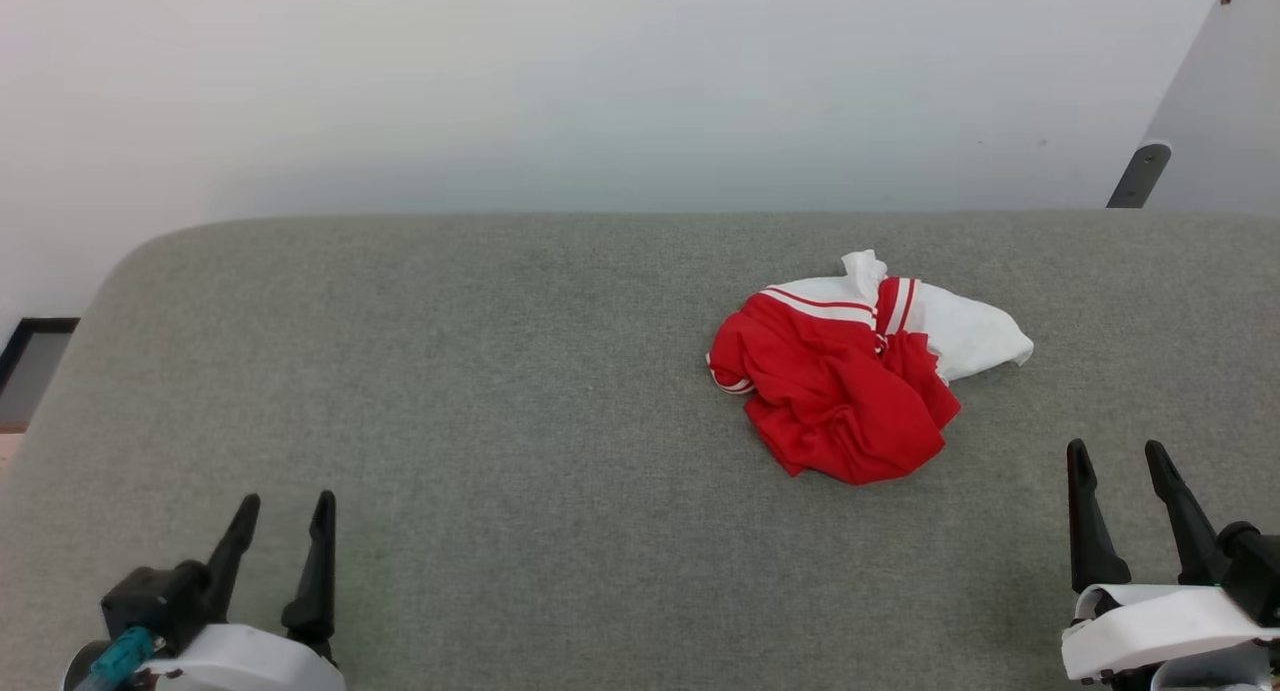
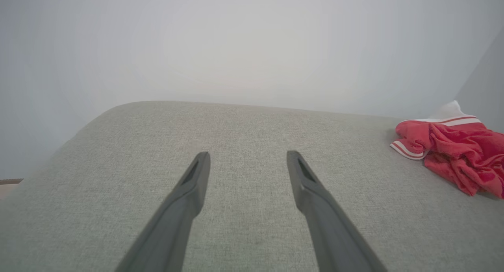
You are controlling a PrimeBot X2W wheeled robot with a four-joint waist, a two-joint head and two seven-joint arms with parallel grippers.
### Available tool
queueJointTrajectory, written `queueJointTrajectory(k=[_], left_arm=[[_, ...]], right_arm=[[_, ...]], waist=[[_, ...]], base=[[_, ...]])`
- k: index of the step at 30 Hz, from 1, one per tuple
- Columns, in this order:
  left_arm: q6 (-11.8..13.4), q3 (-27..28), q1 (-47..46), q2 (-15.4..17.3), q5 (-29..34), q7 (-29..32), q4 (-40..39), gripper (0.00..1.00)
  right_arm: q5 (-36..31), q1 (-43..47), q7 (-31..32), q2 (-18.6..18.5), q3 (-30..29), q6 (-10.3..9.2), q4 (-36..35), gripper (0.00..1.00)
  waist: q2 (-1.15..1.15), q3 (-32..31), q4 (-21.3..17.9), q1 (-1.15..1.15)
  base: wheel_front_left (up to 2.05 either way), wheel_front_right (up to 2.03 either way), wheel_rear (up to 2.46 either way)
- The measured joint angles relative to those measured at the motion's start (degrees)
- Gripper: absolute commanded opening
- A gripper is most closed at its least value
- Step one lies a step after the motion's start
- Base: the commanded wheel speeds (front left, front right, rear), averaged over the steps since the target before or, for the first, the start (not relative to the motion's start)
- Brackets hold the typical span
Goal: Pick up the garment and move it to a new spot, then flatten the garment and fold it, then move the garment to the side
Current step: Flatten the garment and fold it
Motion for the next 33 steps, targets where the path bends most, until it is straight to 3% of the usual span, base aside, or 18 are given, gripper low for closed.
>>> queueJointTrajectory(k=[4, 7, 15, 19, 22, 28, 33], left_arm=[[-0.31, -1.35, -0.23, -0.12, 0.44, 0.00, 0.36, 1.00], [-0.51, -6.31, -3.04, 1.03, 1.66, 0.58, 1.21, 1.00], [-0.57, -24.60, -26.83, 8.39, -2.65, 10.28, 0.30, 1.00], [-0.58, -35.61, -40.77, 10.89, -11.68, 18.66, 1.56, 1.00], [-0.58, -40.76, -49.71, 12.06, -21.02, 27.37, 4.57, 1.00], [-0.58, -45.29, -60.84, 10.87, -38.08, 46.88, 12.37, 1.00], [-0.58, -46.89, -66.85, 9.18, -42.62, 55.33, 18.44, 1.00]], right_arm=[[0.00, -0.36, -0.01, 0.14, 0.29, 0.00, -0.03, 1.00], [0.01, -0.71, -0.01, 0.34, 0.27, 0.00, -0.52, 1.00], [0.64, -5.64, -0.09, 2.79, 3.53, 0.00, -1.45, 1.00], [1.76, -8.32, -0.10, 3.60, 4.22, 0.00, -1.76, 1.00], [2.72, -10.46, -0.11, 3.85, 4.88, 0.02, -2.25, 1.00], [8.20, -11.16, -0.23, 3.81, 6.41, 0.01, -2.56, 1.00], [10.82, -11.55, -0.23, 3.83, 7.76, 0.01, -3.08, 1.00]], waist=[[0.00, 0.40, -0.55, 0.00], [0.00, 1.06, -0.93, 0.00], [0.00, 5.37, -3.70, 0.00], [0.00, 8.53, -6.28, 0.00], [0.00, 11.15, -8.54, 0.00], [0.00, 15.33, -14.32, 0.00], [0.00, 18.33, -18.89, 0.00]], base=[[0.00, 0.00, 0.00], [0.00, 0.00, 0.00], [0.00, 0.00, 0.00], [0.00, 0.00, 0.00], [0.00, 0.00, 0.00], [0.00, 0.00, 0.00], [0.00, 0.00, 0.00]])
